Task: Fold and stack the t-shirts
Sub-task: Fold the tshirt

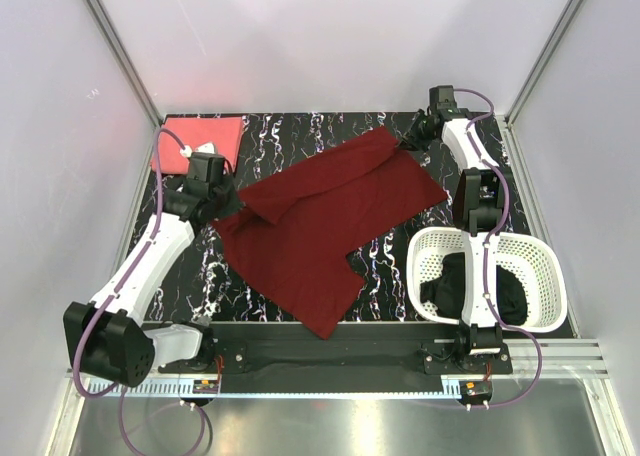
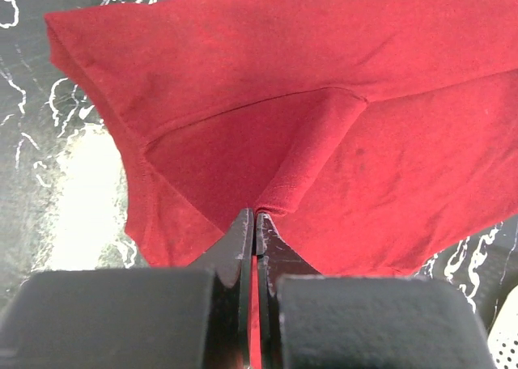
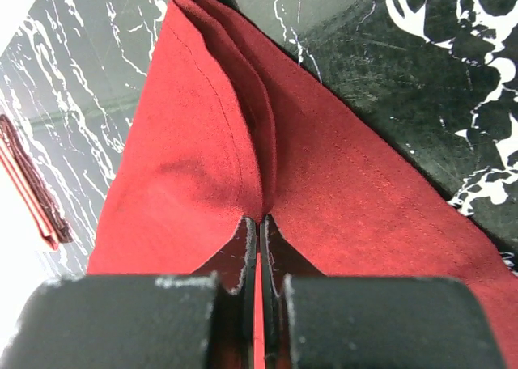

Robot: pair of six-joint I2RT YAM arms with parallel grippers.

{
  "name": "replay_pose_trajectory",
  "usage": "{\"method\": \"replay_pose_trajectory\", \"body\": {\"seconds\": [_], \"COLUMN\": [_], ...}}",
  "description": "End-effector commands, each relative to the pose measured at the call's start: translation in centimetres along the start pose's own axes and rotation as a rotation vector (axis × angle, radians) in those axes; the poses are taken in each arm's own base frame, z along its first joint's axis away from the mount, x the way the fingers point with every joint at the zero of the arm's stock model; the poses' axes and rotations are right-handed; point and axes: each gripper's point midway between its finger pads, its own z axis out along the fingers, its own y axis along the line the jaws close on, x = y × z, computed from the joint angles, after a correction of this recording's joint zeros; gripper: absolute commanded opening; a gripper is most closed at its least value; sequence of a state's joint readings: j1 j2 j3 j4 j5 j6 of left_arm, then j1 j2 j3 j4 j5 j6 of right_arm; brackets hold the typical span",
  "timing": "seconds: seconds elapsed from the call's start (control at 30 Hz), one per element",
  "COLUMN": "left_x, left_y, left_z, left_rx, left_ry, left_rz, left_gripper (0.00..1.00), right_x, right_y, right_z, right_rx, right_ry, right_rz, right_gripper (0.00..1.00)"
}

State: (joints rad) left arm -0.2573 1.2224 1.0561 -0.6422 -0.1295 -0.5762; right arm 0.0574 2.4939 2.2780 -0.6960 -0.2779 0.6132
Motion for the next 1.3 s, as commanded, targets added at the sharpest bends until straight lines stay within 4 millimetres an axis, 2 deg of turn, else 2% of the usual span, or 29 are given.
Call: {"method": "replay_pose_trajectory", "body": {"seconds": [0.0,0.13,0.43,0.53,0.63,0.67,0.7,0.73,0.77,0.83,0.87,0.93,0.97,1.0,1.03,1.07,1.1,1.13,1.17,1.2,1.23,1.27], "left_x": [-2.6,-2.5,-2.3,-2.2,-2.1,-1.5,-1.5,-1.2,-0.5,-0.5,-0.5,-1.3,-1.6,-2.4,-3.0,-3.2,-4.2,-4.9,-4.7,-5.1,-6.7,-6.9], "left_y": [-0.6,-0.8,-0.4,-0.4,-0.7,-0.8,-0.8,-1.2,-1.0,-1.1,-1.0,-0.7,-0.7,-1.0,-0.5,0.0,0.1,0.9,1.1,1.1,0.8,0.9], "left_z": [-2.0,-1.9,-1.9,-1.9,-2.0,-2.0,-2.3,-2.5,-2.4,-3.2,-3.4,-3.9,-3.8,-3.6,-3.3,-1.9,-1.5,-0.4,1.6,2.8,3.2,4.2], "left_rx": [0.016,0.025,0.013,0.013,0.032,0.048,0.060,0.087,0.097,0.123,0.126,0.118,0.118,0.129,0.103,0.058,0.040,0.012,-0.010,-0.016,-0.014,-0.029], "left_ry": [-0.096,-0.085,-0.086,-0.080,-0.077,-0.062,-0.069,-0.064,-0.051,-0.074,-0.085,-0.137,-0.149,-0.174,-0.189,-0.172,-0.186,-0.177,-0.134,-0.123,-0.135,-0.121], "left_rz": [0.007,0.012,0.017,0.017,0.020,0.026,0.026,0.025,0.026,0.025,0.025,0.028,0.028,0.030,0.026,0.023,0.004,-0.024,-0.034,-0.054,-0.073,-0.086], "left_gripper": [0.00,0.00,0.00,0.00,0.00,0.12,0.23,0.35,0.43,0.50,0.56,0.61,0.63,0.61,0.60,0.58,0.55,0.54,0.53,0.50,0.46,0.41], "right_x": [-3.2,-3.5,-2.5,-2.2,-1.9,-1.8,-2.0,-2.1,-2.2,-3.0,-3.8,-5.2,-5.5,-5.3,-5.8,-5.9,-5.3,-5.6,-5.4,-5.1,-5.6,-5.7], "right_y": [2.5,2.0,0.4,-0.5,-1.8,-2.3,-2.9,-3.5,-3.8,-4.0,-3.5,-2.4,-1.8,-0.4,1.2,2.2,3.7,5.0,6.0,6.8,7.5,7.8], "right_z": [-4.3,-3.4,-2.0,-1.4,-1.0,-1.0,-0.9,-0.9,-0.9,-1.3,-1.4,-1.8,-1.8,-1.6,-1.5,-1.4,-0.9,-0.7,-0.4,0.2,0.4,0.7], "right_rx": [-0.032,-0.026,0.018,0.044,0.096,0.119,0.153,0.177,0.190,0.212,0.202,0.168,0.144,0.092,0.035,-0.002,-0.056,-0.112,-0.153,-0.193,-0.220,-0.231], "right_ry": [-0.108,-0.106,-0.078,-0.069,-0.063,-0.063,-0.080,-0.088,-0.099,-0.137,-0.167,-0.220,-0.231,-0.223,-0.250,-0.255,-0.239,-0.260,-0.257,-0.249,-0.272,-0.278], "right_rz": [-0.051,-0.042,-0.028,-0.018,-0.013,-0.020,-0.026,-0.031,-0.043,-0.061,-0.078,-0.094,-0.106,-0.126,-0.152,-0.170,-0.185,-0.198,-0.194,-0.195,-0.196,-0.185], "right_gripper": [0.01,0.01,0.03,0.06,0.15,0.18,0.26,0.31,0.35,0.42,0.43,0.45,0.46,0.46,0.47,0.47,0.48,0.48,0.49,0.49,0.48,0.47]}}
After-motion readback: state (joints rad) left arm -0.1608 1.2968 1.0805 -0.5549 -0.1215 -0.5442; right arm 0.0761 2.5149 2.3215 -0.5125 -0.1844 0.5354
